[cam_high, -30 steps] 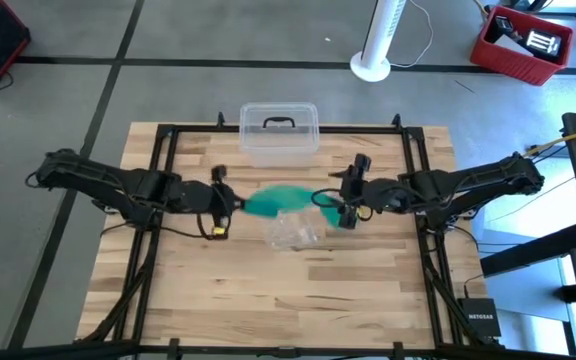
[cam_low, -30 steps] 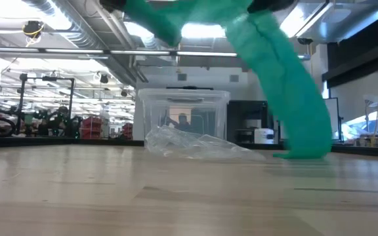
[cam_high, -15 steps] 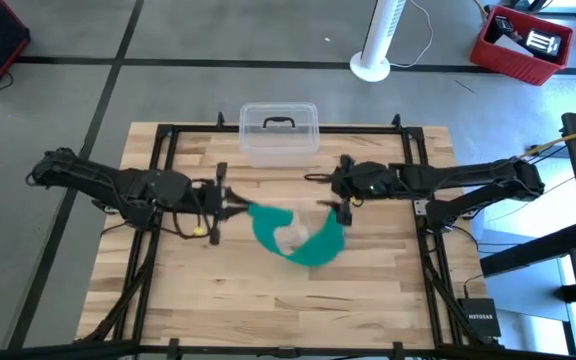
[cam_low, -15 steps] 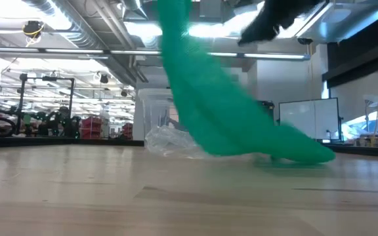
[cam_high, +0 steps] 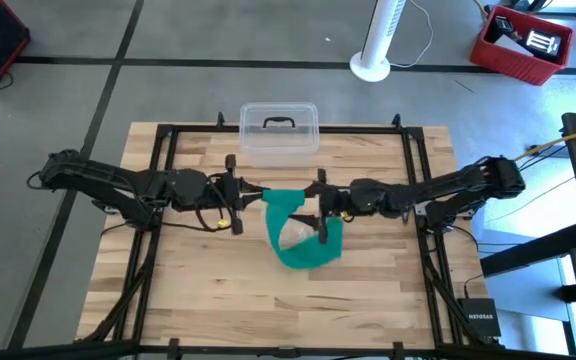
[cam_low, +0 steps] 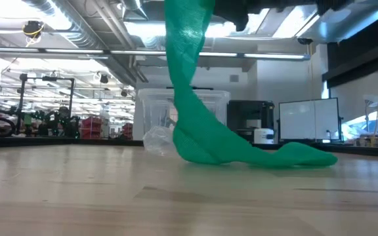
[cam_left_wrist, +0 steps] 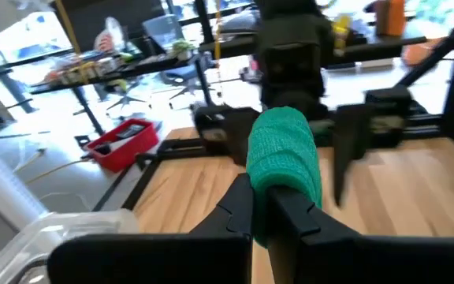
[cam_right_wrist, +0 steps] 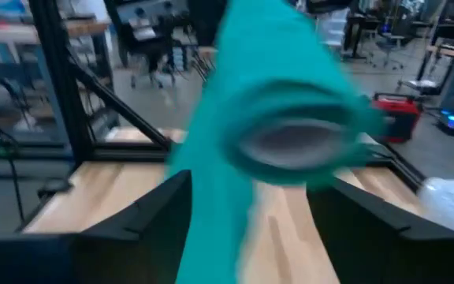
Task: Roll bandage
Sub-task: Roll the green bandage
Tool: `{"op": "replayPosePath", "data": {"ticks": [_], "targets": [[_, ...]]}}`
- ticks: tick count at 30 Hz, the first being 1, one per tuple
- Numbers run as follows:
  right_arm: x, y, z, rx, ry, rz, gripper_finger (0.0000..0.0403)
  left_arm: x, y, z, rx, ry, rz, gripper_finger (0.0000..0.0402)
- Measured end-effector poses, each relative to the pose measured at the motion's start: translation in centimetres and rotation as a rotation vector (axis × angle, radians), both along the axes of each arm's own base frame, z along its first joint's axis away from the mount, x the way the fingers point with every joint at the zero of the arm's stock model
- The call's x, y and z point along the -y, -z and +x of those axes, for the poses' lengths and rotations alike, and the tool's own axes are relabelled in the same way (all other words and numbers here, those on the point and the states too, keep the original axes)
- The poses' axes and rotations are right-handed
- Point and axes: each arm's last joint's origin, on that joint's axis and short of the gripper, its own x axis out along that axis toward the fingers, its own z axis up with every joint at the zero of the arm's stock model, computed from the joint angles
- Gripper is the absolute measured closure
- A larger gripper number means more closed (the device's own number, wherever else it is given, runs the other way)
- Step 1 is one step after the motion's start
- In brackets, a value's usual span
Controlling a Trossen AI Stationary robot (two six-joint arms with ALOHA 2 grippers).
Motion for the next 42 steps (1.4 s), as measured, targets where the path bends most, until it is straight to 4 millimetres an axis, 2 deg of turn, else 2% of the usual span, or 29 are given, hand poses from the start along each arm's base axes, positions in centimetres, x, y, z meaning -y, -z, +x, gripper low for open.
{"op": "replayPosePath", "data": {"ticks": [3,6,13,22,30,34,38,42], "targets": [[-0.1,0.7,0.8,0.029,-0.016,0.01,0.0199,-0.1,-0.2,0.0,0.015,-0.022,0.018,0.0396],[-0.2,0.6,1.2,0.097,-0.017,0.034,0.0241,-0.2,-0.1,0.0,0.001,-0.061,0.056,0.0396],[-1.1,-0.6,0.8,0.155,-0.049,0.055,0.0388,-0.5,0.2,0.1,-0.057,-0.195,0.195,0.0399],[-1.5,-4.9,-0.2,0.245,-0.105,0.146,0.0395,-0.2,1.7,1.2,-0.205,-0.198,0.41,0.04],[0.2,-9.0,-2.2,0.295,-0.09,0.173,0.0397,1.9,2.9,1.8,-0.287,-0.097,0.557,0.0401],[1.0,-9.5,-2.2,0.283,-0.138,0.233,0.04,2.7,3.6,2.3,-0.323,-0.076,0.626,0.0401],[0.9,-9.1,-1.9,0.247,-0.149,0.274,0.0399,2.8,3.7,2.4,-0.337,-0.11,0.647,0.0401],[1.1,-9.8,-2.2,0.282,-0.121,0.279,0.04,3.3,3.6,2.3,-0.323,-0.095,0.651,0.0401]]}}
